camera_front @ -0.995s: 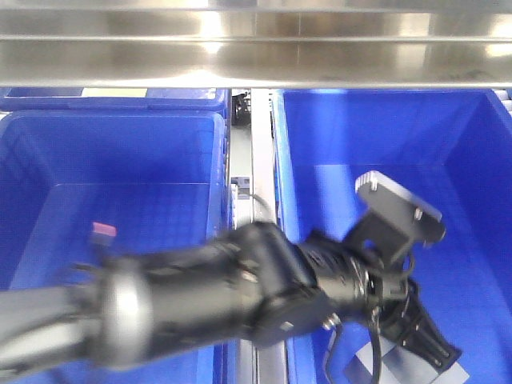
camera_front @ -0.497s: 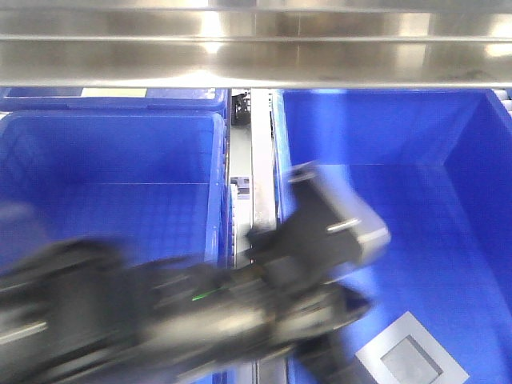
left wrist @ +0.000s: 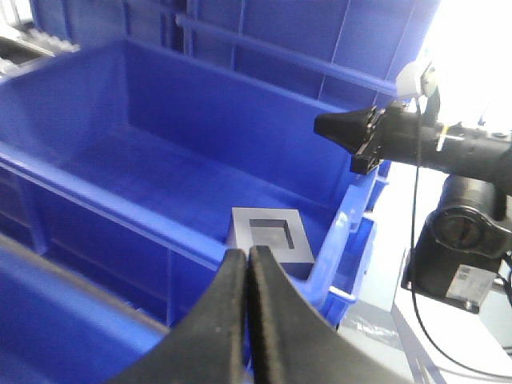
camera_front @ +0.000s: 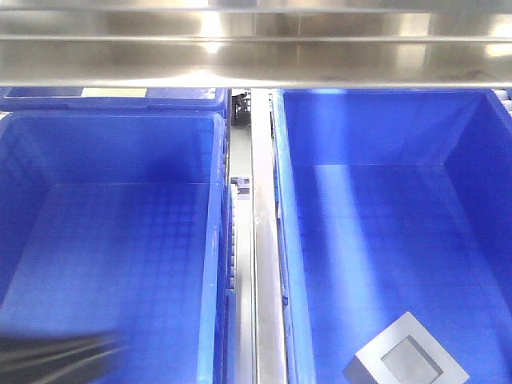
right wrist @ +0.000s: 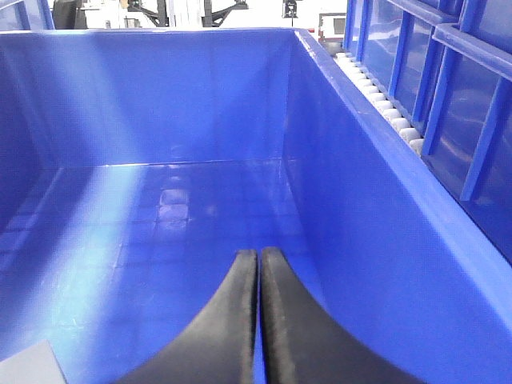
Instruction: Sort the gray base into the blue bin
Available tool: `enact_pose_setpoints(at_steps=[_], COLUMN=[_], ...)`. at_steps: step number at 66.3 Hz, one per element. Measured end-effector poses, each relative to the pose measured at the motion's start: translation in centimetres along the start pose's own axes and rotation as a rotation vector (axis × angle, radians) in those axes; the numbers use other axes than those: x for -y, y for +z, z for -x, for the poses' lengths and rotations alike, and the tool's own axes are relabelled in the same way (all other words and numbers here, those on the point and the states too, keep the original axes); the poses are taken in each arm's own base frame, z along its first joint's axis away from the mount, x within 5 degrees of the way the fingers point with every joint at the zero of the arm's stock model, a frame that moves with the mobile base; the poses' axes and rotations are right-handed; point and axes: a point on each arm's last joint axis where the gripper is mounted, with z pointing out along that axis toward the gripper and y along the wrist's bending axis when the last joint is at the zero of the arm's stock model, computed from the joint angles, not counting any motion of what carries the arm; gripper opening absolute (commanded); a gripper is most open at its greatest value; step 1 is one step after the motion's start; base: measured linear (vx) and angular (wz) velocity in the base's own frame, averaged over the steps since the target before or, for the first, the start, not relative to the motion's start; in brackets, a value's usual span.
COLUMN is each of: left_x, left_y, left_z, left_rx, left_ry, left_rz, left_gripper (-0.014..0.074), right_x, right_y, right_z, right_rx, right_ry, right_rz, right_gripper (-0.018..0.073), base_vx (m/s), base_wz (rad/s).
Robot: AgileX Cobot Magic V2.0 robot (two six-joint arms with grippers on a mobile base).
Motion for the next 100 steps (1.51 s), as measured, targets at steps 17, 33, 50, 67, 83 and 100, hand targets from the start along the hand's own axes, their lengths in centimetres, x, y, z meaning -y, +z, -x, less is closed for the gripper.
enact_pose_setpoints(at_steps=[17,33,50,67,83,100], left_x=[-0.7,-0.8,-0.8,-0.9,-0.6,-0.4], left_y=[-5.7,-7.4,-7.4,-7.3,-7.3,-7.3], left_z=[-4.0,-4.6,-4.6,-4.8,-4.8,-4.8], left_rx=[0.054,0.106,0.103,0.097,0.094,0.094], left_ry=[-0.009,-0.012,-0.012,-0.012,0.051,0.085], left_rz=[0.005,0.002,0.003,0.003,-0.024,-0.043], left_gripper=[-0.0008,-0.0008,-0.0008,-0.0006,-0.0006,-0.0006], right_x=[0.0,0.0,0.0,0.0,0.0,0.0], right_y=[0.0,0.0,0.0,0.0,0.0,0.0], right_z=[0.0,0.0,0.0,0.0,0.0,0.0], right_rx=[-0.001,-0.001,-0.001,-0.001,-0.001,-0.001], right_ry=[0.0,0.0,0.0,0.0,0.0,0.0], right_rz=[0.0,0.0,0.0,0.0,0.0,0.0], right_gripper=[-0.0005,-0.0005,-0.0005,-0.0005,-0.0005,-0.0005], base_vx=[0.0,0.0,0.0,0.0,0.0,0.0], base_wz=[0.0,0.0,0.0,0.0,0.0,0.0])
